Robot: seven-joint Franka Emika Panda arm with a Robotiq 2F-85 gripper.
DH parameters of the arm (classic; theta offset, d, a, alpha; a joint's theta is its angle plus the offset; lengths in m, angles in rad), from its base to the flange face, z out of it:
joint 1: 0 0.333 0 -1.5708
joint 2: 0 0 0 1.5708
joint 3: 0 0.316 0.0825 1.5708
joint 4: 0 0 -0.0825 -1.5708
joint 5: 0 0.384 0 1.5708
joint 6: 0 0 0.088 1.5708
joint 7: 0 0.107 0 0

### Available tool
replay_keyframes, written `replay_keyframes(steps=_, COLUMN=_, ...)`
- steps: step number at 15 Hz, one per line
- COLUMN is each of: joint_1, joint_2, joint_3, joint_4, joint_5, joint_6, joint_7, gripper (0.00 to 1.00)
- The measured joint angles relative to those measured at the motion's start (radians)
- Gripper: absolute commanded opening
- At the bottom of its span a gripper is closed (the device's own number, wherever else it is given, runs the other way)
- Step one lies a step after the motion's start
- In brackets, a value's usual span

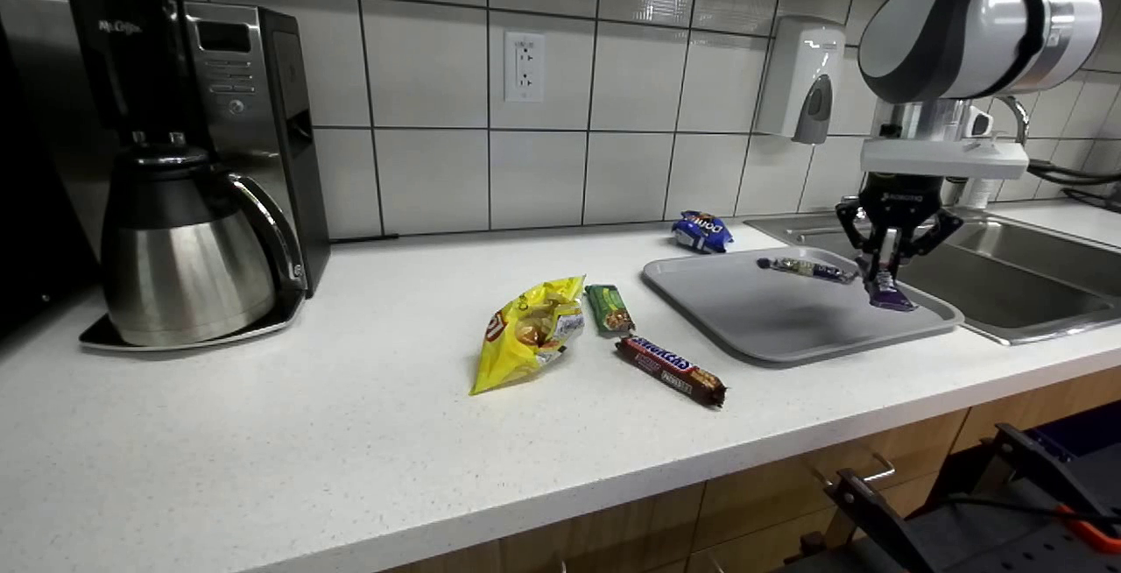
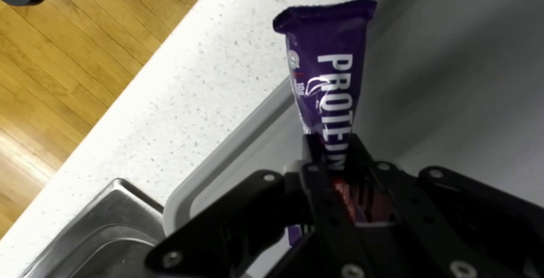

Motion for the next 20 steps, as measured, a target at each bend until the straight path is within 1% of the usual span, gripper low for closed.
replay_keyframes(steps=2, joint_1=-0.011, joint_2=-0.019, joint_3=-0.012, joint_4=-0.024, joint_5=-0.051, joint_6=0.013, joint_7=0.030, gripper=0.05)
replay_keyframes(steps=5, joint_1=-0.027, joint_2=-0.048, joint_3=-0.025, joint_4=-0.054, joint_5=-0.150, joint_6=0.030, joint_7=0.124, gripper=0.05)
replay_keyframes(steps=8, joint_1=-0.044, joint_2=-0.071, joint_3=-0.026, joint_4=-0.076, joint_5=-0.208, joint_6=0.031, joint_7=0.212, gripper=0.05)
replay_keyframes(steps=16, joint_1=-0.078, joint_2=-0.087, joint_3=-0.025, joint_4=-0.120, joint_5=-0.219, joint_6=0.033, joint_7=0.378, gripper=0.05)
replay_keyframes(steps=20, joint_1=-0.078, joint_2=-0.086, joint_3=-0.025, joint_4=-0.142, joint_5=-0.219, joint_6=0.064, joint_7=0.465, gripper=0.05)
